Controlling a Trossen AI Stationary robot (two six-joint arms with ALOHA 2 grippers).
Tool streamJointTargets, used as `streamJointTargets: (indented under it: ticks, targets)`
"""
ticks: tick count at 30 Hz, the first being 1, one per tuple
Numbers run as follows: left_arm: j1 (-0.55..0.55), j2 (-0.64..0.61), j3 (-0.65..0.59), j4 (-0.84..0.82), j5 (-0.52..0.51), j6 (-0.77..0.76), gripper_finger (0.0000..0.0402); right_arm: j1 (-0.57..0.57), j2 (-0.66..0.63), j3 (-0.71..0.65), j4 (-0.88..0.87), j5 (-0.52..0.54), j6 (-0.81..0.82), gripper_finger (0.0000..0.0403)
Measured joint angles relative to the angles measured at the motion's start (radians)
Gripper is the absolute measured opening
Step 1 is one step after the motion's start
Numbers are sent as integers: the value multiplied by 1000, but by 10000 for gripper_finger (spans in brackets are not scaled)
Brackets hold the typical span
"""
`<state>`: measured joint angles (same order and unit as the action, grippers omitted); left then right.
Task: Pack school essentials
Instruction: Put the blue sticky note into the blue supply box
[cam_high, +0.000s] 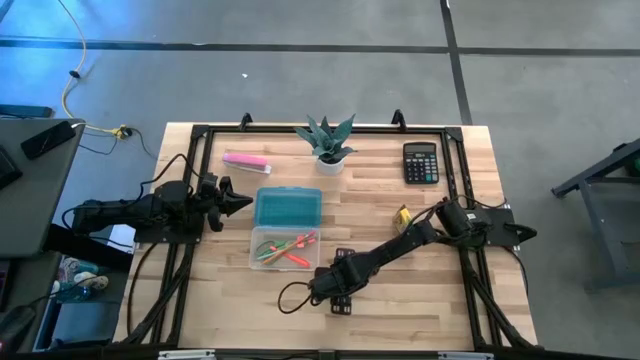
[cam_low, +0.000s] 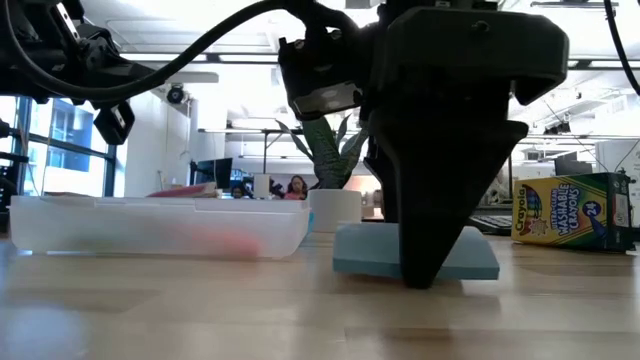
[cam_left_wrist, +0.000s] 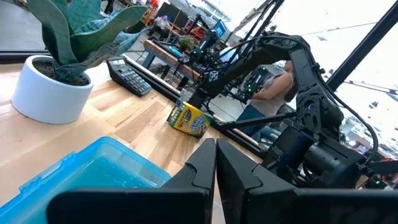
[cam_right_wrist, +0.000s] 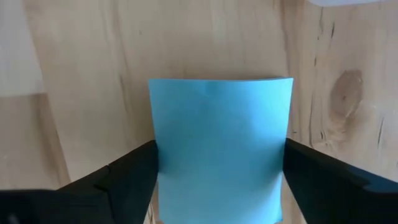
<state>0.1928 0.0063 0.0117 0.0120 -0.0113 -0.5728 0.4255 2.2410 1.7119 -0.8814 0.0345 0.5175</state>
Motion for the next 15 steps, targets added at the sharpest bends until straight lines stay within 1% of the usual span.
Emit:
streamJointTargets:
  ticks: [8, 10, 15]
  targets:
    - [0, 0, 0, 0, 0, 0, 3, 0, -75, -2, -21, 23, 25, 309]
    - [0, 0, 0, 0, 0, 0, 3, -4, -97, -2, -21, 43, 26, 309]
    - [0, 0, 0, 0, 0, 0, 3, -38, -143, 2, 30, 97, -29, 309]
